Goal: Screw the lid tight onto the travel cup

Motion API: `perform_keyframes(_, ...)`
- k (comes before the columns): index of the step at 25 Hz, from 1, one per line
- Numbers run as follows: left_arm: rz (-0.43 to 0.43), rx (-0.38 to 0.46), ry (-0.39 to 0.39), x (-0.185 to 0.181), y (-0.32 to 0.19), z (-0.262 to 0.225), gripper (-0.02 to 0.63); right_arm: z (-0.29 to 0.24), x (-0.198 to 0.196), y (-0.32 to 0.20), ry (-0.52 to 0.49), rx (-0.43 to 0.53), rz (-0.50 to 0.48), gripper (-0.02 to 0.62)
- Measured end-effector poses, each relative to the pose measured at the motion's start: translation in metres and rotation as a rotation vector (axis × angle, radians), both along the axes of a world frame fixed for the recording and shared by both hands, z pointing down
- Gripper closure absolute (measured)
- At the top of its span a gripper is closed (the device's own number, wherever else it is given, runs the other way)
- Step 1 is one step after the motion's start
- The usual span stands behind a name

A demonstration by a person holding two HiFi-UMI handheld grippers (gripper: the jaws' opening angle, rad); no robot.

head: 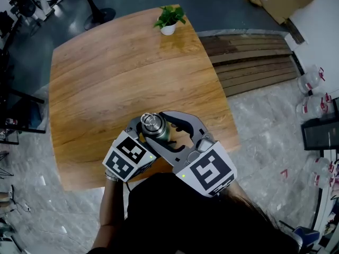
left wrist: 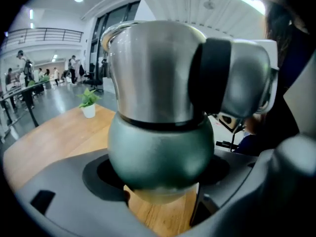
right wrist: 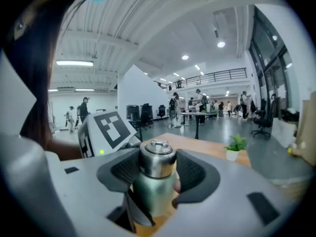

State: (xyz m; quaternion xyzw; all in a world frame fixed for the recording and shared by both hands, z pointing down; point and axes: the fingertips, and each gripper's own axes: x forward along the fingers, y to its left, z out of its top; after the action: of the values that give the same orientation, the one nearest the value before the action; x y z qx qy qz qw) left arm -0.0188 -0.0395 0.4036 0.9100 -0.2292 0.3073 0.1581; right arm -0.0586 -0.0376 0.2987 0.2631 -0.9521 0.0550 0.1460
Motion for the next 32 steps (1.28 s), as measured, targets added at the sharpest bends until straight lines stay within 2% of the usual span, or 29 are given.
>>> perform_keyframes(3, -0.002, 0.008, 0.000, -0.002, 0.000, 0.002, 0.219, -0.001, -0.002, 0.003, -0.049, -0.021, -0.049, 0.362)
perform_keyframes(5, 0.054, 0.001, 0.023, -0.001, 0.008, 0.001, 0.219, -0.004, -0.001, 0.008, -0.123, -0.101, -0.119, 0.362)
perform_keyframes(7, 0.127, -0.001, 0.046, 0.003, 0.018, -0.001, 0.219, -0.001, 0.001, 0.014, -0.129, -0.159, -0.182, 0.362)
perform_keyframes(10, 0.177, -0.007, 0.076, 0.008, 0.025, -0.004, 0.219, 0.000, -0.002, 0.017, -0.120, -0.157, -0.212, 0.362)
perform_keyframes(17, 0.077, -0.034, 0.030, 0.003, 0.012, 0.004, 0.219, 0.005, -0.001, 0.006, -0.078, -0.124, -0.096, 0.362)
perform_keyframes(22, 0.025, -0.019, -0.034, -0.003, 0.007, 0.013, 0.219, 0.013, -0.002, 0.004, -0.044, -0.128, -0.062, 0.362)
perform_keyframes(26, -0.049, -0.001, -0.114, -0.013, -0.001, 0.022, 0.219, 0.021, -0.004, 0.000, -0.003, -0.126, -0.018, 0.362)
perform_keyframes(32, -0.141, 0.016, -0.154, -0.019, -0.011, 0.031, 0.219, 0.030, -0.005, -0.005, 0.043, -0.113, 0.029, 0.362)
